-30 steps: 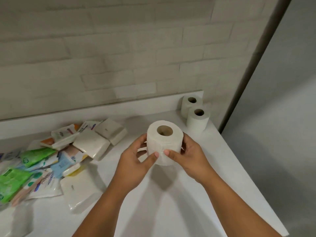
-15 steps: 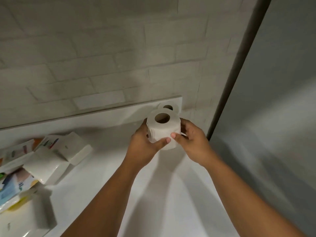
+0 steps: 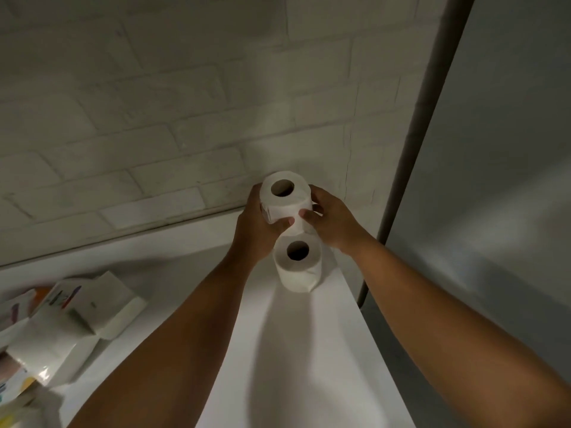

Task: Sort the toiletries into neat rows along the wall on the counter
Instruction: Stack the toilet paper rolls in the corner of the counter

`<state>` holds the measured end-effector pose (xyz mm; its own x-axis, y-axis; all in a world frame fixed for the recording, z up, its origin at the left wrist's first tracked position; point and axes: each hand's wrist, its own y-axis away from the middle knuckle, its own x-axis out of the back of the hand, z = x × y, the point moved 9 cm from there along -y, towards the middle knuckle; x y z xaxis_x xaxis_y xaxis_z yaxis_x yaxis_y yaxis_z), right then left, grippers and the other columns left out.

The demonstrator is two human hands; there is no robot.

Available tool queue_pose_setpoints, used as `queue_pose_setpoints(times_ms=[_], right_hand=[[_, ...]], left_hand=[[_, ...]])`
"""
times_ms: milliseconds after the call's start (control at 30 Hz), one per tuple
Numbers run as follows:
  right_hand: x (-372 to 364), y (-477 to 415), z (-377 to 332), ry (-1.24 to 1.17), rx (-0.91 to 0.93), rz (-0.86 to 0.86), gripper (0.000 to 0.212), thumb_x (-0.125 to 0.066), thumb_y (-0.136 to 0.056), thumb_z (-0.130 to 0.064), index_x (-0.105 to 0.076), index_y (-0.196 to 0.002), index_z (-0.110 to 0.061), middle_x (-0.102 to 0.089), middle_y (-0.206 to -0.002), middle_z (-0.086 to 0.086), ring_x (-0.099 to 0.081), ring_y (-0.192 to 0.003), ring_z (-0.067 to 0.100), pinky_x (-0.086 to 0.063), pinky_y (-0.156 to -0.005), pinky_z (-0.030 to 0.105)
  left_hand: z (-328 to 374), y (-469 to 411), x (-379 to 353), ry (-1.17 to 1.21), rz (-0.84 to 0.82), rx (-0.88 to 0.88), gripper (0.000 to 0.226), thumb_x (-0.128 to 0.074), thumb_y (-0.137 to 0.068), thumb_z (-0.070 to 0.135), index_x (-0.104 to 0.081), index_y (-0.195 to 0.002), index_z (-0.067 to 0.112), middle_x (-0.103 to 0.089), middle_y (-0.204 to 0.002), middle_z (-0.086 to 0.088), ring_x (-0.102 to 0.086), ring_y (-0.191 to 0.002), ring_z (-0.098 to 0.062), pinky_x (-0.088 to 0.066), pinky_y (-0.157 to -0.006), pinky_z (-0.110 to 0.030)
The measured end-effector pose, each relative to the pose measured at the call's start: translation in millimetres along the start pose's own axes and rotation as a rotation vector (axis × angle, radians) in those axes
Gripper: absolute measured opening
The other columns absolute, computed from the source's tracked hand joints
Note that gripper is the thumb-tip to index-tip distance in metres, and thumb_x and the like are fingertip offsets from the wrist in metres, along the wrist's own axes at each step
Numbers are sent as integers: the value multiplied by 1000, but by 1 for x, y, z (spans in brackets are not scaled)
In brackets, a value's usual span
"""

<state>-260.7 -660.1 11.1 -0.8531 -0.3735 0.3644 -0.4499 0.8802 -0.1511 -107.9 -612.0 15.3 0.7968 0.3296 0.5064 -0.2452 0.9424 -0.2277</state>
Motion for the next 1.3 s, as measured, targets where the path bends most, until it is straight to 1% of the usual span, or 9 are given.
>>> queue_pose_setpoints(times_ms=[133,267,400,533,667,800,933,1200,1300], right_hand=[[-4,-9,16,5,-37,5,46,-58,-97,-24,-46,-141,-20,-60,-132,0,-57,-120,19,-48,-100,32],[-7,-13,21,10,-69,34,45,-57,-96,-21,-46,-140,-19,-60,-130,0,-57,-118,18,-48,-93,21],[-4,-6,13,96,-71,76,46,-57,-95,-23,-45,-139,-22,-59,-131,-2,-55,-119,17,-48,-102,40],[3,14,-12,191,-44,216,51,-57,-95,-22,-41,-142,-23,-54,-138,-3,-48,-122,11,-38,-98,23],[-8,47,-60,243,146,361,49,-59,-92,-8,-46,-139,-13,-49,-133,-17,-40,-123,-5,-25,-104,4],[-59,72,-90,219,190,271,47,-61,-92,-12,-50,-138,-16,-51,-143,-4,-45,-132,10,-31,-111,19],[-129,100,-119,131,225,125,41,-62,-92,-12,-55,-132,-18,-56,-135,-7,-47,-127,1,-28,-105,3],[-289,154,-167,55,215,-89,42,-65,-91,-13,-56,-130,-27,-56,-131,-15,-46,-121,-12,-30,-99,3],[-355,179,-186,23,186,-164,41,-66,-91,-15,-56,-126,-35,-57,-128,-19,-50,-121,-6,-37,-102,13]], left_hand=[[-6,-10,-11,-48,-7,-18,82,-81,-79,26,-33,-145,28,-59,-132,6,-61,-114,-17,-54,-94,-40],[-11,-12,-14,-97,-16,23,85,-77,-84,25,-26,-153,26,-52,-144,-2,-54,-123,-23,-45,-98,-31],[-6,-11,-11,-119,-44,16,88,-80,-81,27,-27,-152,26,-50,-146,1,-51,-129,-21,-44,-106,-37],[7,6,8,-101,5,7,87,-79,-82,29,-29,-152,24,-48,-148,7,-48,-133,-15,-41,-106,-29],[10,47,44,-135,19,37,77,-72,-88,37,-32,-152,26,-41,-154,5,-42,-138,-14,-39,-113,-36],[7,98,99,-213,55,20,55,-67,-90,38,-48,-140,29,-49,-144,11,-47,-131,-9,-42,-110,-34],[-8,152,160,-251,111,3,45,-69,-89,32,-57,-132,23,-58,-134,9,-54,-122,-9,-46,-105,-31],[-67,262,299,-259,243,78,44,-70,-89,27,-57,-131,24,-59,-128,13,-54,-116,-5,-46,-99,-26],[-96,306,354,-268,258,134,42,-70,-89,25,-57,-128,27,-57,-124,17,-53,-111,-1,-46,-96,-22]])
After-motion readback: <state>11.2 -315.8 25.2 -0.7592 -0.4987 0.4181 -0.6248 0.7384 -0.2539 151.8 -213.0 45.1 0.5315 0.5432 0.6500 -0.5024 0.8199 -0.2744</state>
